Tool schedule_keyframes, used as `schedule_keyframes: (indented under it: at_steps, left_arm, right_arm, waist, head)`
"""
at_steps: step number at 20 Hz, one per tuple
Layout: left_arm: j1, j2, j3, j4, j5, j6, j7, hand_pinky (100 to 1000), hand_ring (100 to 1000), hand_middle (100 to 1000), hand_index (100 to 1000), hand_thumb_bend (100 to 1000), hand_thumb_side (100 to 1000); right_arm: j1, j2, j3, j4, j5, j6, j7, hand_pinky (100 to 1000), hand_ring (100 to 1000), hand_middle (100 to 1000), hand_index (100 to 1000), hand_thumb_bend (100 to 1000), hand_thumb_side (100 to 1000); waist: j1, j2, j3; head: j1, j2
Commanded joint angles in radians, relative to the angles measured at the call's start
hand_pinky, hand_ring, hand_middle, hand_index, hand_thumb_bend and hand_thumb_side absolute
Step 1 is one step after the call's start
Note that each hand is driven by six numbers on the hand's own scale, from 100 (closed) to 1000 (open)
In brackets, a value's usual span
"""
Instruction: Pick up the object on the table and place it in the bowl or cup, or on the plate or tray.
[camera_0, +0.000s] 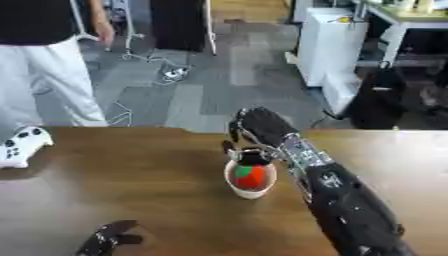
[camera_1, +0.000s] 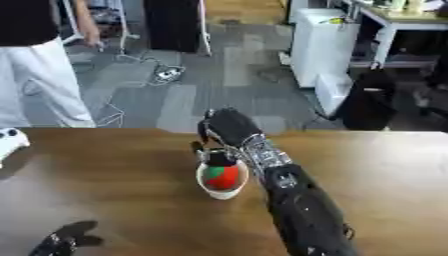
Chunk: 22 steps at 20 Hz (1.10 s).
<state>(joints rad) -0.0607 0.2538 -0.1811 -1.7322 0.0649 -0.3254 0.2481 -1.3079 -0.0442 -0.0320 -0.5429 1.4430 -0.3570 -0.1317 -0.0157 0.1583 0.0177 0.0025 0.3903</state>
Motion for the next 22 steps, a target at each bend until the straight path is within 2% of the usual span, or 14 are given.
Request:
schedule_keyframes:
  at_steps: [1,2,3,4,5,6,7,11,12,13,16,18,22]
  left_arm:
    - [-0.006,0.008,0.009,0.002,-0.003,0.002,0.008,1000,630,693,749,796,814]
    - [-0.006,0.007,0.010,0.008,-0.003,0.003,0.010,1000,626,690,748,795,813]
    - [-0.006,0.007,0.010,0.017,-0.003,0.005,0.012,1000,626,690,748,795,814]
    - [-0.006,0.007,0.012,0.025,-0.005,0.007,0.014,1000,622,686,747,794,811]
    - [-0.006,0.005,0.013,0.035,-0.006,0.008,0.018,1000,622,687,747,794,812]
    - [-0.006,0.004,0.014,0.044,-0.006,0.008,0.021,1000,618,685,746,797,809]
    - [-0.006,0.002,0.016,0.057,-0.008,0.008,0.025,1000,615,684,747,797,808]
    - [-0.009,-0.005,0.022,0.097,-0.020,0.007,0.043,1000,599,682,748,797,803]
    - [-0.010,-0.006,0.022,0.104,-0.022,0.005,0.047,1000,596,682,748,798,802]
    - [-0.013,-0.007,0.025,0.111,-0.023,0.005,0.052,1000,590,678,744,797,800]
    - [-0.023,-0.010,0.030,0.123,-0.030,0.003,0.068,1000,589,678,744,800,800]
    - [-0.032,-0.010,0.035,0.124,-0.033,0.003,0.078,1000,590,681,747,805,800]
    - [-0.042,-0.011,0.042,0.125,-0.037,0.004,0.097,1000,598,694,751,810,800]
  right_arm:
    - [0.002,-0.019,0.016,-0.010,-0.134,-0.021,-0.001,538,312,203,524,248,387]
    - [0.012,-0.020,0.022,-0.013,-0.184,-0.024,0.005,582,383,253,553,246,407]
    - [0.029,-0.020,0.027,-0.017,-0.243,-0.028,0.013,570,367,239,547,249,404]
    - [0.041,-0.022,0.033,-0.022,-0.298,-0.029,0.023,639,452,303,587,230,429]
    - [0.061,-0.021,0.037,-0.031,-0.360,-0.031,0.032,632,443,295,582,230,423]
    - [0.080,-0.021,0.043,-0.044,-0.420,-0.030,0.043,699,538,387,627,216,446]
    - [0.109,-0.019,0.045,-0.064,-0.490,-0.028,0.053,724,580,424,642,199,449]
    - [0.233,-0.010,0.065,-0.191,-0.731,-0.007,0.097,863,776,574,724,182,456]
    - [0.264,-0.008,0.072,-0.232,-0.784,0.002,0.110,903,793,585,730,150,469]
    - [0.316,0.001,0.073,-0.284,-0.845,0.007,0.117,935,854,633,751,127,497]
    - [0.463,0.016,0.087,-0.455,-1.018,0.027,0.145,986,901,676,772,100,537]
    - [0.575,0.027,0.092,-0.557,-1.120,0.042,0.157,1000,938,704,795,100,580]
    - [0.745,0.027,0.106,-0.707,-1.239,0.055,0.176,1000,935,700,802,100,625]
  waist:
    - [-0.003,-0.037,-0.003]
    - [-0.006,-0.047,-0.004]
    - [-0.010,-0.059,-0.006]
    - [-0.012,-0.067,-0.008]
    - [-0.016,-0.079,-0.010]
    - [-0.019,-0.088,-0.013]
    - [-0.023,-0.099,-0.016]
    - [-0.032,-0.127,-0.022]
    - [-0.033,-0.131,-0.022]
    - [-0.035,-0.139,-0.022]
    - [-0.038,-0.153,-0.019]
    - [-0.036,-0.159,-0.014]
    - [-0.031,-0.164,-0.012]
  head:
    - [0.037,-0.010]
    - [0.045,-0.014]
    - [0.054,-0.020]
    - [0.061,-0.027]
    - [0.072,-0.035]
    - [0.080,-0.042]
    - [0.089,-0.052]
    - [0.120,-0.090]
    - [0.126,-0.098]
    - [0.137,-0.114]
    - [0.163,-0.158]
    - [0.180,-0.206]
    - [0.189,-0.259]
